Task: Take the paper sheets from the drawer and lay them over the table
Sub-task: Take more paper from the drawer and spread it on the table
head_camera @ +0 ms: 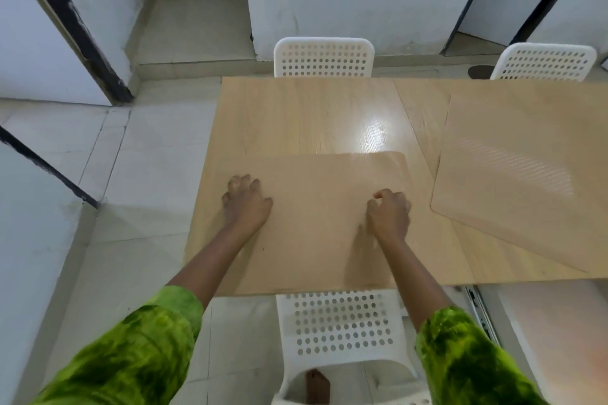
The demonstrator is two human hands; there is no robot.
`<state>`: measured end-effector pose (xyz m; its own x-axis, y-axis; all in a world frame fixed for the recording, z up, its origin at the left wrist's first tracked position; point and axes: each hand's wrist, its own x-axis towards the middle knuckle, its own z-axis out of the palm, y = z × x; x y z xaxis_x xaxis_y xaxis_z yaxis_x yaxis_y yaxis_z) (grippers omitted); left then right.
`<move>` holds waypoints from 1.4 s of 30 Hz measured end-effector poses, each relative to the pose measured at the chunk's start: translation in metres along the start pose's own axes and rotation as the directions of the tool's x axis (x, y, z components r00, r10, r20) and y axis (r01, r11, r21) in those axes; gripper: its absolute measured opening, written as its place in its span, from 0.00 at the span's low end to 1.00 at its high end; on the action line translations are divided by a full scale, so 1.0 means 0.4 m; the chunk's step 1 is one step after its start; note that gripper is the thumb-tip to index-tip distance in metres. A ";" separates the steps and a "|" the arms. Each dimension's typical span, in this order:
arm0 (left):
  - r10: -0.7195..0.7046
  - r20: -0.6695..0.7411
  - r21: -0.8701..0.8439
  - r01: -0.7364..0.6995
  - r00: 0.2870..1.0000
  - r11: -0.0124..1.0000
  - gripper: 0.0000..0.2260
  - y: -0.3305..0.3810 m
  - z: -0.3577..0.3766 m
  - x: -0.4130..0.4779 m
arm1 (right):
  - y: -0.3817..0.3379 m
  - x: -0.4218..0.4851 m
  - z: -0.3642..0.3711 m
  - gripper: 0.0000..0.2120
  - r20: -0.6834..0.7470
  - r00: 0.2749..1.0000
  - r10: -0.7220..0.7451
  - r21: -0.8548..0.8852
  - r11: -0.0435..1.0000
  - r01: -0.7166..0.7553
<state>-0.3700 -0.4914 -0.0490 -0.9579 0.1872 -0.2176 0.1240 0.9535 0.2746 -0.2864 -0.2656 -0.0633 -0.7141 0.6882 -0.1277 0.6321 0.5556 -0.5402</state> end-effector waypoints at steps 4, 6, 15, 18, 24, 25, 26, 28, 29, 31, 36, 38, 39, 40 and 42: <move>0.230 0.134 0.108 -0.245 0.964 0.964 0.27 0.084 0.033 0.146 | -0.119 0.060 0.086 0.20 0.110 0.955 -0.276 -0.088 0.954 0.286; 0.286 0.204 0.201 -0.326 0.936 0.924 0.28 0.092 0.069 0.184 | -0.148 0.084 0.124 0.23 0.238 0.886 -0.398 -0.188 0.876 0.444; 0.278 -0.018 0.242 -0.265 0.960 0.933 0.31 -0.043 0.128 0.190 | -0.030 0.188 0.117 0.28 0.279 0.911 -0.304 -0.363 0.845 0.393; 0.205 -0.066 0.238 -0.184 0.977 0.954 0.31 -0.096 0.117 0.197 | 0.042 0.235 0.067 0.31 0.211 0.956 -0.204 -0.409 0.870 0.276; 0.174 -0.025 0.214 -0.165 0.984 0.963 0.31 -0.097 0.097 0.197 | 0.060 0.253 0.041 0.32 0.228 0.960 -0.161 -0.429 0.869 0.248; 0.156 -0.010 0.205 -0.151 0.988 0.967 0.30 -0.092 0.093 0.191 | 0.051 0.244 0.035 0.32 0.235 0.959 -0.158 -0.421 0.873 0.247; 0.144 -0.007 0.192 -0.140 0.990 0.971 0.29 -0.083 0.090 0.178 | 0.040 0.227 0.029 0.31 0.240 0.957 -0.164 -0.407 0.878 0.252; 0.185 -0.053 0.161 -0.175 0.981 0.971 0.30 -0.049 0.102 0.119 | 0.015 0.153 0.027 0.30 0.252 0.944 -0.213 -0.375 0.878 0.298; 0.242 -0.078 0.141 -0.230 0.967 0.963 0.31 -0.024 0.116 0.073 | 0.002 0.093 0.034 0.30 0.277 0.928 -0.251 -0.356 0.870 0.342; 0.353 -0.076 0.124 -0.343 0.932 0.931 0.30 0.022 0.158 -0.027 | -0.020 -0.049 0.060 0.35 0.342 0.878 -0.334 -0.297 0.848 0.438; 0.385 -0.019 0.233 -0.371 0.923 0.899 0.24 0.043 0.225 -0.154 | 0.005 -0.198 0.129 0.39 0.383 0.841 -0.381 -0.235 0.840 0.488; 0.370 0.001 0.260 -0.357 0.929 0.897 0.26 0.024 0.225 -0.157 | 0.022 -0.196 0.134 0.36 0.361 0.839 -0.407 -0.272 0.815 0.512; 0.369 0.002 0.267 -0.357 0.929 0.895 0.27 0.014 0.223 -0.156 | 0.029 -0.194 0.134 0.36 0.353 0.837 -0.418 -0.285 0.804 0.522; 0.370 0.000 0.272 -0.356 0.929 0.894 0.27 0.005 0.220 -0.154 | 0.038 -0.189 0.132 0.35 0.352 0.837 -0.418 -0.298 0.798 0.524; 0.346 -0.013 0.265 -0.330 0.938 0.906 0.27 -0.022 0.212 -0.148 | 0.064 -0.170 0.119 0.36 0.343 0.854 -0.391 -0.330 0.801 0.500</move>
<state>-0.2924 -0.4909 -0.1181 -0.8591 0.5025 -0.0972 0.4974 0.8645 0.0730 -0.2361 -0.3205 -0.1081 -0.9604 0.2102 -0.1830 0.2486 0.9429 -0.2217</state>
